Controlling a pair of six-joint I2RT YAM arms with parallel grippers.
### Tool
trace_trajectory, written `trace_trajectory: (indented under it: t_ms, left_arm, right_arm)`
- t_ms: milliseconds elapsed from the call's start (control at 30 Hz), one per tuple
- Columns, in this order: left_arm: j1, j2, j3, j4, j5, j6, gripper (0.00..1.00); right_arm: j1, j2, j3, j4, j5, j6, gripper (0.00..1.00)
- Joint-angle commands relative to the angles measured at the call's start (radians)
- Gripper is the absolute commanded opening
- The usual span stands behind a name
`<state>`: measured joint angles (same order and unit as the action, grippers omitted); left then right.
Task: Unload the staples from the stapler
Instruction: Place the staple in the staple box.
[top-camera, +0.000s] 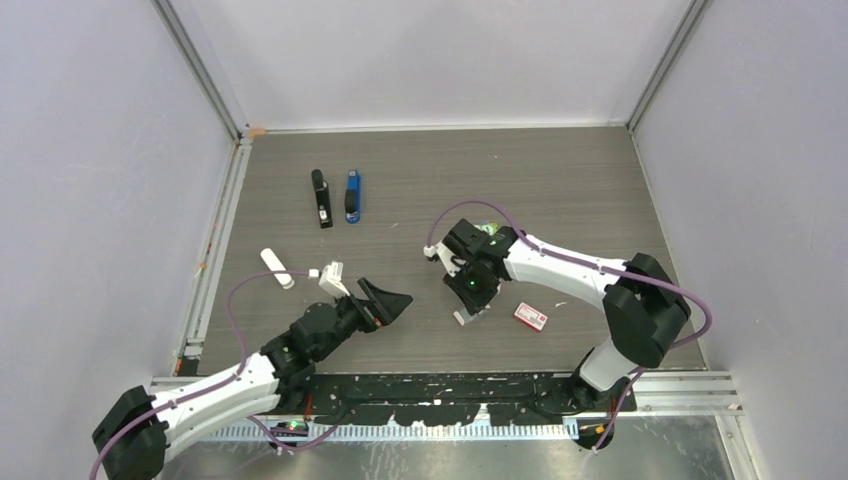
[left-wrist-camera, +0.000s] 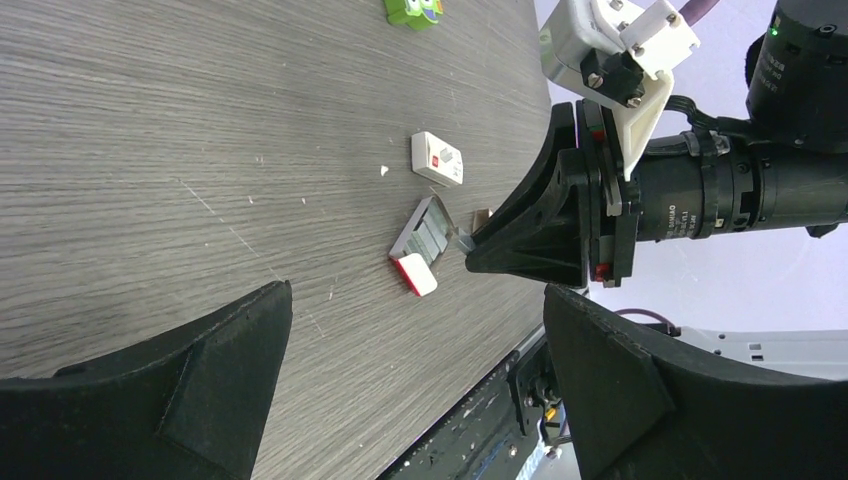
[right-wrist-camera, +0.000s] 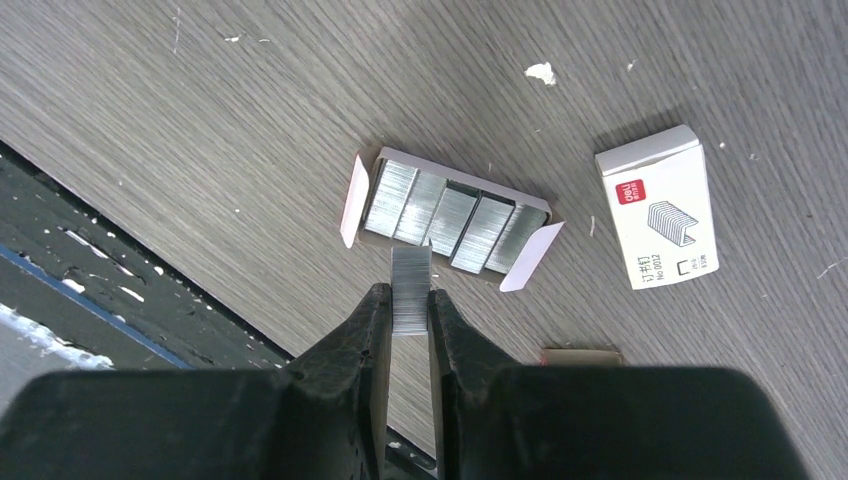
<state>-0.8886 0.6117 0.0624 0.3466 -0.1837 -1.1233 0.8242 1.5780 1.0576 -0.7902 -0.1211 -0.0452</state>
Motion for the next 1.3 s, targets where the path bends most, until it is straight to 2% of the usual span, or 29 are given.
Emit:
trace_trajectory:
  t_ms: [0, 467, 933, 1267]
  left_arm:
    - [0.004, -0.017, -0.007, 0.008, -0.026, -0.001, 0.97]
    - [0.004, -0.062, -0.010, -0.032, -0.032, 0.007, 0.97]
    - [0.004, -0.200, -0.010, -0.158, -0.062, 0.018, 0.98]
    - [0.004, -0.192, -0.012, -0.152, -0.060, 0.016, 0.98]
  right_arm:
    - [0.010, 0.016, 0.036, 0.018, 0.033, 0.020, 0.18]
    - [0.029, 0.070, 0.057, 0.017, 0.045, 0.029, 0.19]
    - [0.029, 0.112, 0.069, 0.014, 0.043, 0.037, 0.21]
    - [0.030, 0.128, 0.079, 0.013, 0.035, 0.039, 0.22]
